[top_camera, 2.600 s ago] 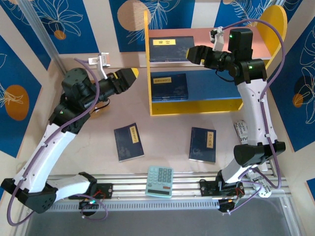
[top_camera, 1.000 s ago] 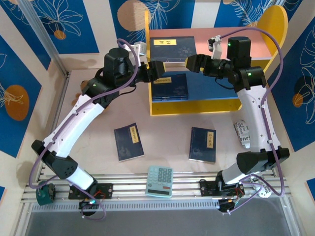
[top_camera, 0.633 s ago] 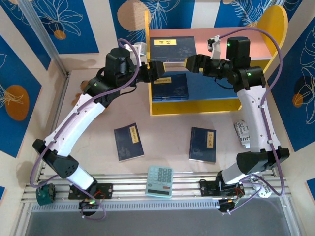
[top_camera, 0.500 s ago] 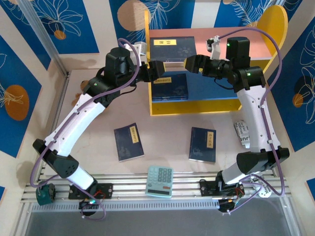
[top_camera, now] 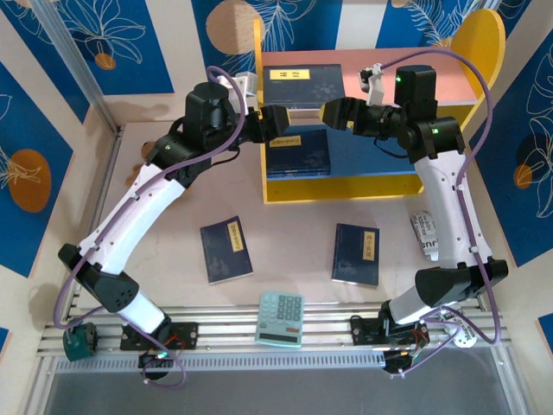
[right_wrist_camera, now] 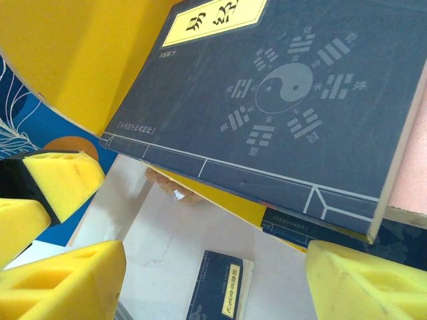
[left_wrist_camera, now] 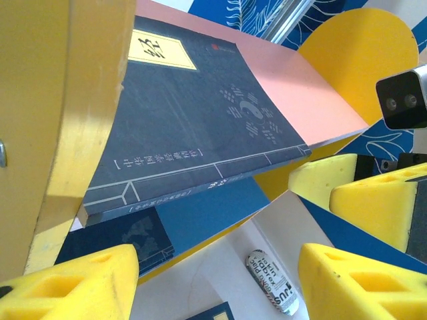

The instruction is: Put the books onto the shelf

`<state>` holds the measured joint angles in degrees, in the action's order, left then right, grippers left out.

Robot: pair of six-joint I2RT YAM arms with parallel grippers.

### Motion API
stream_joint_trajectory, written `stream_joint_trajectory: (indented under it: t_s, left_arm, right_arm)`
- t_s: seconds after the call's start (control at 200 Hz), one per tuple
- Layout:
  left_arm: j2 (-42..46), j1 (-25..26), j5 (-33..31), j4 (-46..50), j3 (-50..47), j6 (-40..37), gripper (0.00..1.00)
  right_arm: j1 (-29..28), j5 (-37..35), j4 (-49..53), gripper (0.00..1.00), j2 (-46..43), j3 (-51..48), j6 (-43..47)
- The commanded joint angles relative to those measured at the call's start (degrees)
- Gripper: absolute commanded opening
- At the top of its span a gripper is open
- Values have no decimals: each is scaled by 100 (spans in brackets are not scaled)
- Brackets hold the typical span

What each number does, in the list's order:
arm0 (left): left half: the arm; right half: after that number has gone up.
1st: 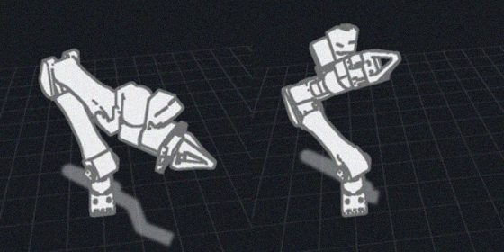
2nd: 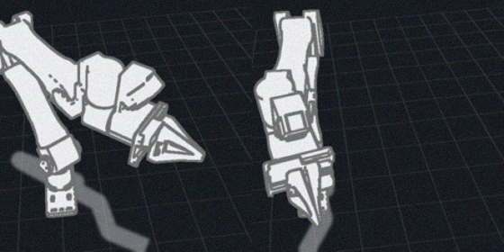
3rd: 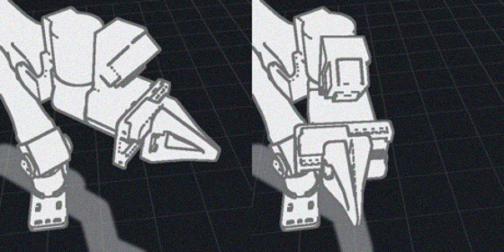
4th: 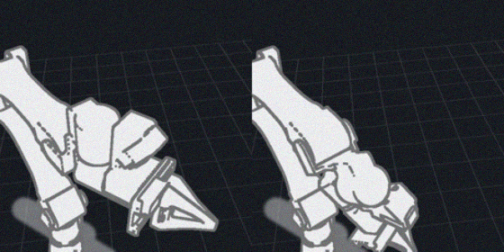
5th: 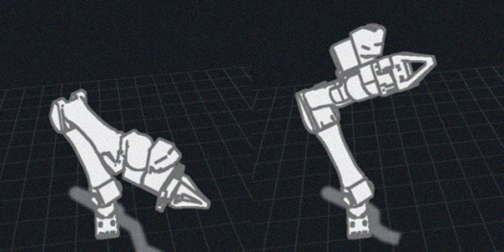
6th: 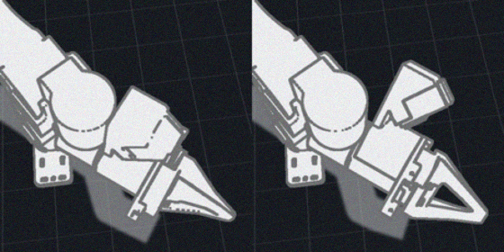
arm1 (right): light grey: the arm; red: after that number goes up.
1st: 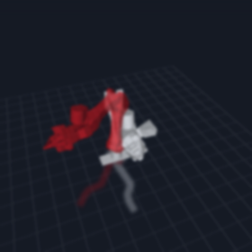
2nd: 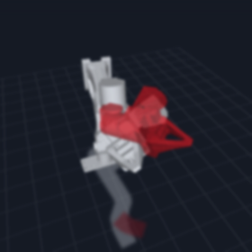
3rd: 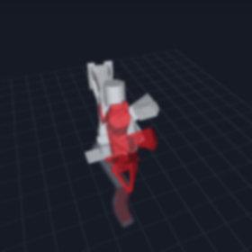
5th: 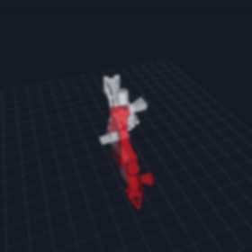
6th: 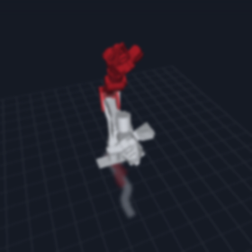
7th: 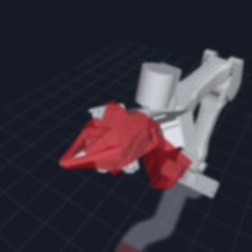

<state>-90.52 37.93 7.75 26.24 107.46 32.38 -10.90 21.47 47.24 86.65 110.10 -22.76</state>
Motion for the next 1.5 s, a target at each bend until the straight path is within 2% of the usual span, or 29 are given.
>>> stream_joint_trajectory:
  t_s: [0.0, 1.491]
  left_arm:
    - [-89, -40, -73, 5, 202, -159, 65]
    - [-295, -191, -116, 14, 374, -202, 65]
  right_arm:
    - [-35, 160, 143, 72, -173, 85, 92]
    - [-1, 234, 207, 72, 300, 653, 154]
